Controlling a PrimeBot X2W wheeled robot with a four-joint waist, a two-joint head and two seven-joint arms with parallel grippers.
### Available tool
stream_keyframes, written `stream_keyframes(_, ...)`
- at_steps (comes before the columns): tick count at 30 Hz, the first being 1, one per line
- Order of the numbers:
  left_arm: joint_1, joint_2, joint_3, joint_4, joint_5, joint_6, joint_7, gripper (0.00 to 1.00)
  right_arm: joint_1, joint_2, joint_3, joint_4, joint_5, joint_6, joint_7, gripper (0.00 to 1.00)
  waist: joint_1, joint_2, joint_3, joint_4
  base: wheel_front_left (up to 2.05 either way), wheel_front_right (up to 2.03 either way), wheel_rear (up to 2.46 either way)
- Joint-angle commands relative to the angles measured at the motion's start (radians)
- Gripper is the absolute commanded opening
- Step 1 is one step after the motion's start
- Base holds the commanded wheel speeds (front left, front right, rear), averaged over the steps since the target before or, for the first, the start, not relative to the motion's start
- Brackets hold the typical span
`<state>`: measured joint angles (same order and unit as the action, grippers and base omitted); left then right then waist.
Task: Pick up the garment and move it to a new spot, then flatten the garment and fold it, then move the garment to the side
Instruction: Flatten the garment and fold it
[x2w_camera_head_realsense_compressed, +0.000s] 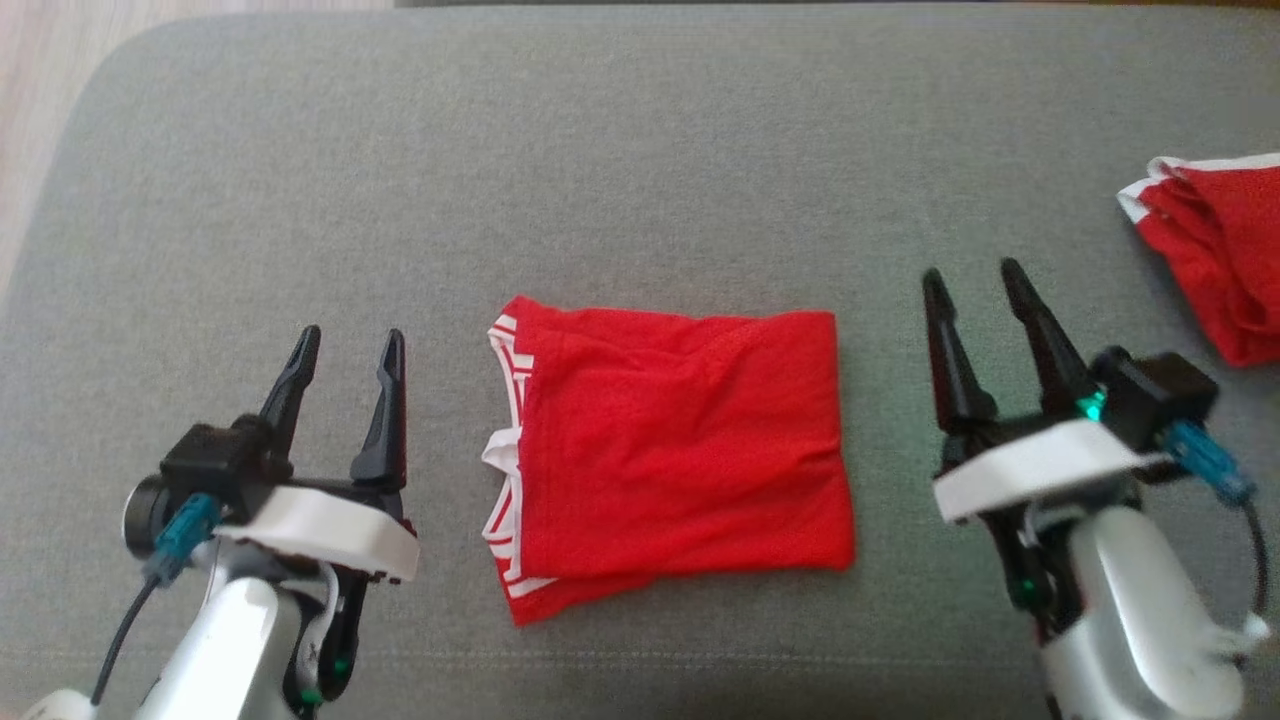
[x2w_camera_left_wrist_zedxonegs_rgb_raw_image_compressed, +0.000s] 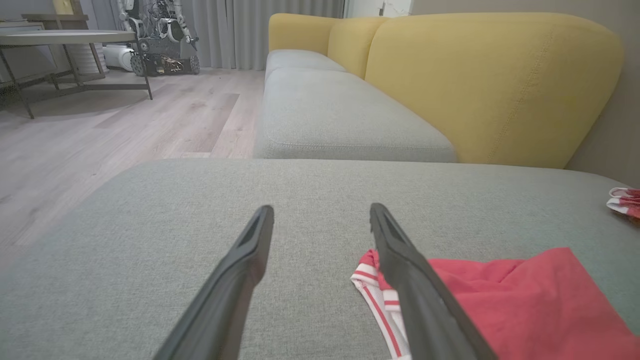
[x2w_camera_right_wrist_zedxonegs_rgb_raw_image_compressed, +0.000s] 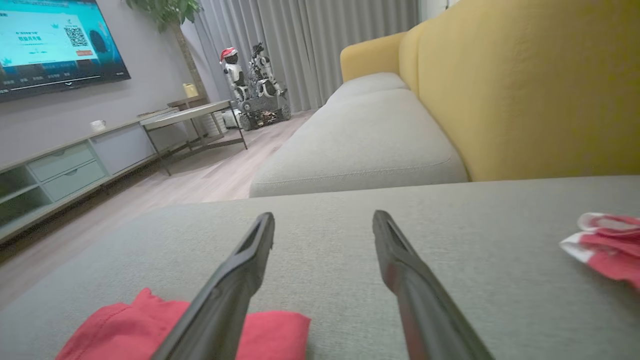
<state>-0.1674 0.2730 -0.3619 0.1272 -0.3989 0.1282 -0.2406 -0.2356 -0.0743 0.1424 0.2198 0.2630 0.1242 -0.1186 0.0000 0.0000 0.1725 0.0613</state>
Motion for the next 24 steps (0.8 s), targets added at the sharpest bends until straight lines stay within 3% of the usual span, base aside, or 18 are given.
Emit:
stream_keyframes(1, -0.025, 0.03, 0.043, -0.037, 0.002, 0.006, -0.009, 1.0, 0.001, 0.011, 0.015, -0.047, -0.011, 0.007, 0.008, 1.0, 0.0, 0.0, -0.01, -0.007, 0.0, 0.0, 0.0)
stream_keyframes(11, 0.032, 0.063, 0.038, -0.082, 0.012, 0.027, 0.012, 1.0, 0.17, 0.019, -0.069, -0.272, -0.08, 0.007, 0.107, 1.0, 0.0, 0.0, -0.082, -0.031, 0.0, 0.0, 0.0)
stream_keyframes(24, 0.141, 0.089, 0.026, -0.097, -0.004, 0.048, 0.05, 1.0, 0.317, 0.023, -0.1, -0.36, -0.094, 0.007, 0.175, 1.0, 0.0, 0.0, -0.186, -0.041, 0.0, 0.0, 0.0)
